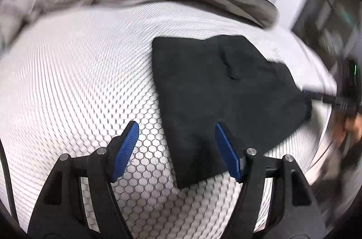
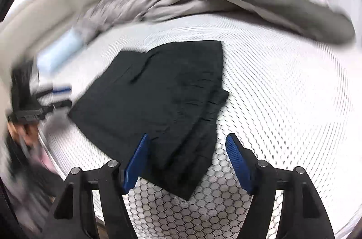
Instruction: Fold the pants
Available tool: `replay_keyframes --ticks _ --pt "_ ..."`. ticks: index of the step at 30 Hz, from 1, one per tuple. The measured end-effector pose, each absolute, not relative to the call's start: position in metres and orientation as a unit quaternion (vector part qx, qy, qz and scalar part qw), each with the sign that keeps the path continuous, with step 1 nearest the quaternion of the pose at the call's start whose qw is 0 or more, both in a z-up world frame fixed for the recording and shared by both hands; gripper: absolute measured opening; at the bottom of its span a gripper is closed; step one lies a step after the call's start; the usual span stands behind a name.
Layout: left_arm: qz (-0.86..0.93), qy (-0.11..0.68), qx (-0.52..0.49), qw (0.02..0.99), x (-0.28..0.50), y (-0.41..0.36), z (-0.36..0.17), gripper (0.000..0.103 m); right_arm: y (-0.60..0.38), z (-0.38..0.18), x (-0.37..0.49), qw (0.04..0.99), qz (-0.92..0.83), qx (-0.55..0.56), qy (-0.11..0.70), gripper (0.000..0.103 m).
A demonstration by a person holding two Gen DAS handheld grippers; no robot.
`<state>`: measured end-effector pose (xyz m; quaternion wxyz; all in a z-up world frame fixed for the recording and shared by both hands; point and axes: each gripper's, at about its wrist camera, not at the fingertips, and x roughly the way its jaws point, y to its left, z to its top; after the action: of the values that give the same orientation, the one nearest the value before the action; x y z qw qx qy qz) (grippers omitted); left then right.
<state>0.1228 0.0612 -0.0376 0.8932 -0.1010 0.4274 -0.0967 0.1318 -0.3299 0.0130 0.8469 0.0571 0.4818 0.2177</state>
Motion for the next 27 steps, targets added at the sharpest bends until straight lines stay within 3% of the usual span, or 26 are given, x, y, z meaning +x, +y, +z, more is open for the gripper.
replay_keyframes --ticks 2,4,7,9,11,13,15,20,27 --pt "-0.096 0.449 -0.134 0.878 0.135 0.064 -0.049 0.063 -0.330 -0.004 0.147 0.833 0.210 0.120 0.497 0.070" --pt "-0.091 0.460 -0.129 0.874 0.143 0.058 -0.054 0.058 -0.323 -0.016 0.157 0.824 0.202 0.149 0.507 0.046" --pt "-0.092 0.455 -0.106 0.879 0.143 0.050 -0.052 0.058 -0.311 0.009 0.159 0.853 0.203 0.106 0.469 0.026" --pt "-0.098 0.450 -0.090 0.883 0.141 0.046 -0.049 0.058 -0.309 0.024 0.152 0.857 0.212 0.087 0.462 0.025" --pt "-0.096 0.451 -0.080 0.884 0.143 0.041 -0.052 0.058 -0.320 0.006 0.162 0.848 0.207 0.086 0.480 0.026" --pt "-0.095 0.454 -0.082 0.882 0.146 0.042 -0.054 0.058 -0.326 -0.021 0.168 0.830 0.184 0.080 0.520 0.044" --pt "-0.091 0.452 -0.083 0.884 0.151 0.040 -0.052 0.058 -0.334 -0.014 0.168 0.826 0.190 0.127 0.516 0.048" --pt "-0.085 0.450 -0.080 0.886 0.148 0.039 -0.057 0.058 -0.348 0.030 0.152 0.846 0.228 0.153 0.457 0.049" --pt "-0.089 0.448 -0.067 0.887 0.156 0.025 -0.061 0.058 -0.330 0.013 0.170 0.809 0.274 0.214 0.475 0.049"
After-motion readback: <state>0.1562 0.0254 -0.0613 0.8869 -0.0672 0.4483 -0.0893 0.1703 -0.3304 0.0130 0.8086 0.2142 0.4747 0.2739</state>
